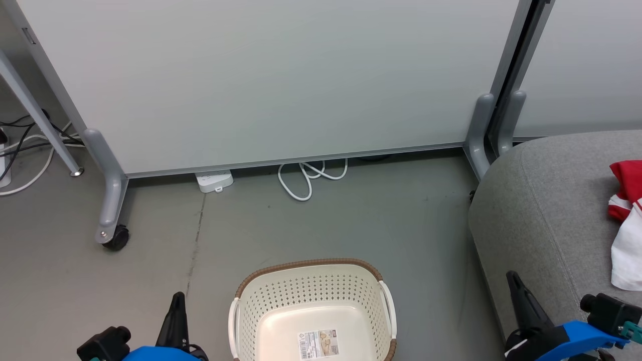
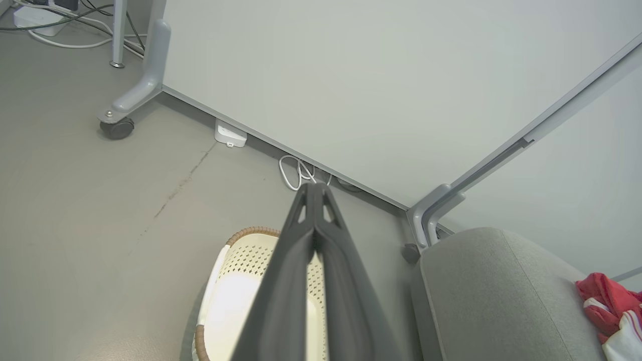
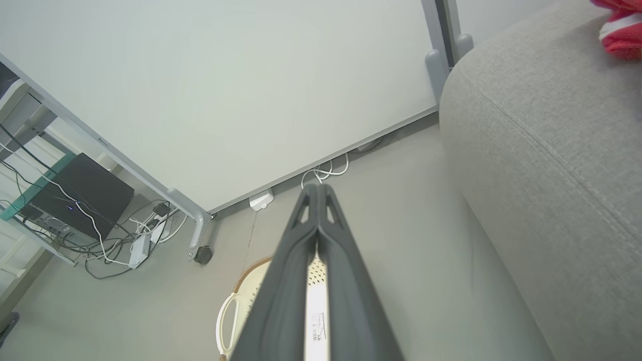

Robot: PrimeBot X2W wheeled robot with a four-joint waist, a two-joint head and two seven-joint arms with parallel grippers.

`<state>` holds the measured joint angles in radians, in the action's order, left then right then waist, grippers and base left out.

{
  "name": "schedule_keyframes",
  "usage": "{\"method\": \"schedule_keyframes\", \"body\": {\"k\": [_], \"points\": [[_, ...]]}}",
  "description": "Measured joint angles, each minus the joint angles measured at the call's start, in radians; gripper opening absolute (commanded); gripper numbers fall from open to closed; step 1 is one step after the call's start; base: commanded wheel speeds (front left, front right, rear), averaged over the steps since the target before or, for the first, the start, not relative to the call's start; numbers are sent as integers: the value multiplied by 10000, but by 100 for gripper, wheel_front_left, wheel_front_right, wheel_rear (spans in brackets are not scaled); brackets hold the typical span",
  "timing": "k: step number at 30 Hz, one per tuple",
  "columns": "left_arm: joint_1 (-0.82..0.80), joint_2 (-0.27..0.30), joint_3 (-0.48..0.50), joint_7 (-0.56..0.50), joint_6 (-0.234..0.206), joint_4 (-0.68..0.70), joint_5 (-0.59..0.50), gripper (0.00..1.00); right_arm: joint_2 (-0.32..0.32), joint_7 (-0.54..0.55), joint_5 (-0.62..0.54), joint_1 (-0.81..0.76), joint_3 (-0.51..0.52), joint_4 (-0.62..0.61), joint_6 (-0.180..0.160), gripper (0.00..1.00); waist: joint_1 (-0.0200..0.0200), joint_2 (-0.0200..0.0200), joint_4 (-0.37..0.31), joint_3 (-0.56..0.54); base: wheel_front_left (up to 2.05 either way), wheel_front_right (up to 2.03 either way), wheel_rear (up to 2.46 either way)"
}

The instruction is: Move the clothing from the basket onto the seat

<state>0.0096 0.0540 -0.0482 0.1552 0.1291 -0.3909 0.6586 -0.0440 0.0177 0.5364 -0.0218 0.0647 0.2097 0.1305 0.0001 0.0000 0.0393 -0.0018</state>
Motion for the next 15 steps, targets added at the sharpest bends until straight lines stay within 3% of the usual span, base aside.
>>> {"method": "schedule_keyframes", "body": {"k": [15], "points": [[-264,-13,339,-573,-2,307,1994,0,-2,213,2247,262,96,73,0,0,0,0,-57,6,0,0,0]]}}
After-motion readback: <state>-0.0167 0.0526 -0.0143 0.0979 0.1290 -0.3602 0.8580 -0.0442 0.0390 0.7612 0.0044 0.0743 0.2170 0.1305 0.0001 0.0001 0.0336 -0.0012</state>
